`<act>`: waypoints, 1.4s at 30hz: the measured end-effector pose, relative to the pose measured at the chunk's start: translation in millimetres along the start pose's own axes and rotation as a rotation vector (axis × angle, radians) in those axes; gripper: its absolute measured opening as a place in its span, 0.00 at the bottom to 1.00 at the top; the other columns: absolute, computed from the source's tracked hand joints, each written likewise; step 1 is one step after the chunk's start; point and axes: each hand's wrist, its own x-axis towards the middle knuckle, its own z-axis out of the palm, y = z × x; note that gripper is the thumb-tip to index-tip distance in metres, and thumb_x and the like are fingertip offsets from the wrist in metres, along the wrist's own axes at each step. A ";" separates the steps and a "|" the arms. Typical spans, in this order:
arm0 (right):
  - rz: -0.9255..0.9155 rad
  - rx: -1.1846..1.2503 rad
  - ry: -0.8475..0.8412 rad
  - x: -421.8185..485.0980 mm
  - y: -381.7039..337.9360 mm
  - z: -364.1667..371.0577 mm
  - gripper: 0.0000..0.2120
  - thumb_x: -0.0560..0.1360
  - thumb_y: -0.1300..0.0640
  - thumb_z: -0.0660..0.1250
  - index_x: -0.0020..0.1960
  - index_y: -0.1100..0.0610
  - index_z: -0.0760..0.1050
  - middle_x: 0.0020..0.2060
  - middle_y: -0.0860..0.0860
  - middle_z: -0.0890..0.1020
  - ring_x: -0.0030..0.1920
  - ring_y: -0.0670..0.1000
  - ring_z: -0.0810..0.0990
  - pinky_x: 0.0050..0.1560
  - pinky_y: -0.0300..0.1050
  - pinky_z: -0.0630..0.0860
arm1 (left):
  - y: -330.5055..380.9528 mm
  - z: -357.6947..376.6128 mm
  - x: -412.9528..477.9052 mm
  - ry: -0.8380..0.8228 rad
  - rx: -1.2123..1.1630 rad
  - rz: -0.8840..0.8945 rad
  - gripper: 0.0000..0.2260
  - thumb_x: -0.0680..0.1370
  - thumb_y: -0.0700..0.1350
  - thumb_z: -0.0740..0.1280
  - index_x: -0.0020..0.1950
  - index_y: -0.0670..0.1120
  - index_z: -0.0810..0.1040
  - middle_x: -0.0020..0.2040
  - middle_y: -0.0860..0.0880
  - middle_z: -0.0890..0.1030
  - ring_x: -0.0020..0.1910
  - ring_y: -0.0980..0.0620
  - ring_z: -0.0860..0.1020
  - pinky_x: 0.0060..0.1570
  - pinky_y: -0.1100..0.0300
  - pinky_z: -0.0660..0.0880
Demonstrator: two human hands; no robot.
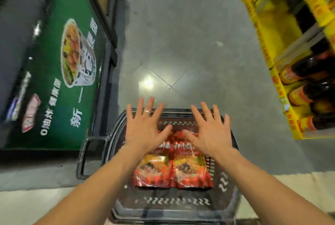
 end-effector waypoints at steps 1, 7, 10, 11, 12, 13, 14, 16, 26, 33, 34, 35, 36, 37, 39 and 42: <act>-0.001 -0.006 0.023 -2.7 -1.2 -35.3 0.45 0.66 0.25 0.36 0.80 0.41 0.42 0.81 0.50 0.46 0.80 0.60 0.44 0.75 0.67 0.47 | 0.2 -35.5 5.1 0.028 0.011 -0.004 0.37 0.73 0.71 0.49 0.78 0.56 0.64 0.80 0.45 0.61 0.80 0.40 0.53 0.74 0.34 0.51; -0.055 -0.012 0.178 -42.1 -27.4 -244.1 0.49 0.61 0.25 0.32 0.80 0.41 0.43 0.81 0.48 0.46 0.80 0.59 0.43 0.76 0.64 0.46 | 9.8 -246.7 6.6 0.171 -0.010 -0.026 0.39 0.70 0.73 0.47 0.79 0.58 0.62 0.81 0.47 0.59 0.81 0.41 0.49 0.75 0.35 0.50; -0.091 0.004 0.257 -75.4 -51.8 -335.6 0.50 0.61 0.24 0.31 0.80 0.41 0.43 0.81 0.47 0.45 0.80 0.58 0.42 0.76 0.63 0.46 | 19.8 -349.5 -17.0 0.190 -0.001 -0.072 0.43 0.68 0.75 0.40 0.81 0.60 0.54 0.83 0.49 0.52 0.81 0.44 0.44 0.76 0.38 0.45; -0.109 0.004 0.288 -88.0 -60.9 -363.2 0.50 0.61 0.24 0.31 0.80 0.41 0.43 0.81 0.47 0.45 0.80 0.58 0.42 0.76 0.63 0.46 | 21.6 -381.4 -28.2 0.210 0.000 -0.093 0.43 0.68 0.75 0.41 0.81 0.60 0.52 0.83 0.50 0.51 0.81 0.44 0.43 0.76 0.38 0.44; -0.126 0.006 0.321 -100.1 -70.8 -389.8 0.50 0.61 0.23 0.32 0.80 0.41 0.43 0.81 0.47 0.45 0.80 0.58 0.42 0.76 0.62 0.47 | 21.3 -412.7 -40.1 0.244 0.009 -0.110 0.42 0.70 0.75 0.42 0.81 0.59 0.51 0.83 0.50 0.51 0.81 0.44 0.44 0.76 0.38 0.45; -0.146 0.008 0.352 -113.5 -80.7 -414.7 0.49 0.63 0.23 0.34 0.80 0.41 0.43 0.81 0.48 0.45 0.80 0.57 0.42 0.76 0.62 0.47 | 18.9 -441.2 -53.4 0.283 0.024 -0.125 0.41 0.70 0.74 0.44 0.81 0.59 0.51 0.83 0.50 0.51 0.81 0.44 0.44 0.77 0.38 0.46; -0.164 0.012 0.380 -128.1 -91.4 -437.2 0.47 0.65 0.22 0.36 0.80 0.42 0.44 0.81 0.48 0.46 0.80 0.57 0.42 0.76 0.62 0.47 | 14.5 -468.6 -68.7 0.321 0.040 -0.145 0.40 0.71 0.74 0.45 0.81 0.59 0.51 0.83 0.50 0.52 0.81 0.44 0.45 0.77 0.39 0.46; -0.215 0.039 0.441 -155.5 -113.8 -476.5 0.47 0.65 0.22 0.37 0.80 0.41 0.44 0.81 0.47 0.46 0.80 0.56 0.43 0.77 0.62 0.48 | -0.9 -516.6 -101.1 0.382 0.064 -0.199 0.40 0.71 0.73 0.46 0.81 0.59 0.53 0.83 0.50 0.53 0.81 0.45 0.47 0.77 0.38 0.46; -0.589 0.048 0.604 -294.5 -268.1 -572.1 0.51 0.61 0.20 0.32 0.80 0.40 0.47 0.81 0.46 0.49 0.80 0.55 0.45 0.76 0.61 0.48 | -121.0 -642.9 -307.6 0.474 0.166 -0.474 0.37 0.75 0.74 0.48 0.81 0.61 0.49 0.83 0.50 0.51 0.81 0.44 0.47 0.76 0.37 0.47; -0.804 0.065 0.614 -390.3 -420.7 -549.6 0.47 0.65 0.22 0.37 0.80 0.41 0.49 0.81 0.47 0.51 0.80 0.56 0.48 0.76 0.63 0.50 | -214.6 -655.3 -484.6 0.541 0.149 -0.674 0.35 0.77 0.72 0.51 0.81 0.61 0.48 0.83 0.51 0.49 0.81 0.45 0.45 0.77 0.38 0.46; -0.831 0.058 0.621 -405.1 -446.0 -542.9 0.46 0.67 0.22 0.39 0.80 0.42 0.50 0.81 0.48 0.52 0.80 0.56 0.49 0.76 0.62 0.50 | -230.9 -653.8 -513.8 0.540 0.150 -0.711 0.35 0.77 0.72 0.51 0.81 0.62 0.47 0.83 0.51 0.49 0.81 0.46 0.45 0.77 0.38 0.46; -0.855 0.043 0.630 -420.1 -470.9 -535.5 0.45 0.69 0.22 0.42 0.80 0.42 0.50 0.80 0.49 0.53 0.80 0.57 0.49 0.76 0.63 0.50 | -246.6 -651.8 -543.0 0.538 0.148 -0.749 0.36 0.77 0.73 0.51 0.81 0.62 0.47 0.83 0.52 0.48 0.81 0.46 0.44 0.77 0.38 0.46; -0.877 0.032 0.629 -434.4 -495.3 -527.7 0.43 0.71 0.23 0.45 0.80 0.42 0.50 0.80 0.50 0.53 0.80 0.57 0.49 0.76 0.63 0.51 | -262.4 -649.8 -571.2 0.540 0.145 -0.785 0.36 0.76 0.73 0.50 0.81 0.61 0.48 0.83 0.52 0.48 0.81 0.46 0.45 0.77 0.38 0.46; -0.900 0.029 0.613 -448.2 -519.4 -518.4 0.42 0.72 0.23 0.46 0.80 0.42 0.48 0.81 0.50 0.52 0.80 0.57 0.49 0.76 0.64 0.51 | -277.0 -648.0 -599.2 0.541 0.145 -0.820 0.36 0.76 0.74 0.50 0.81 0.61 0.48 0.83 0.52 0.49 0.81 0.46 0.45 0.77 0.38 0.46; -0.953 0.058 0.565 -478.2 -564.3 -497.5 0.41 0.73 0.23 0.48 0.80 0.41 0.47 0.81 0.49 0.50 0.80 0.57 0.47 0.76 0.63 0.49 | -302.0 -644.2 -652.7 0.536 0.151 -0.885 0.35 0.77 0.73 0.51 0.81 0.61 0.49 0.83 0.52 0.49 0.81 0.46 0.45 0.77 0.38 0.46; -1.035 0.072 0.526 -521.3 -628.8 -467.9 0.43 0.71 0.22 0.45 0.80 0.41 0.47 0.81 0.49 0.51 0.80 0.56 0.46 0.76 0.63 0.50 | -334.0 -636.2 -725.2 0.545 0.146 -0.976 0.35 0.77 0.72 0.52 0.81 0.61 0.50 0.83 0.51 0.50 0.81 0.47 0.45 0.77 0.40 0.44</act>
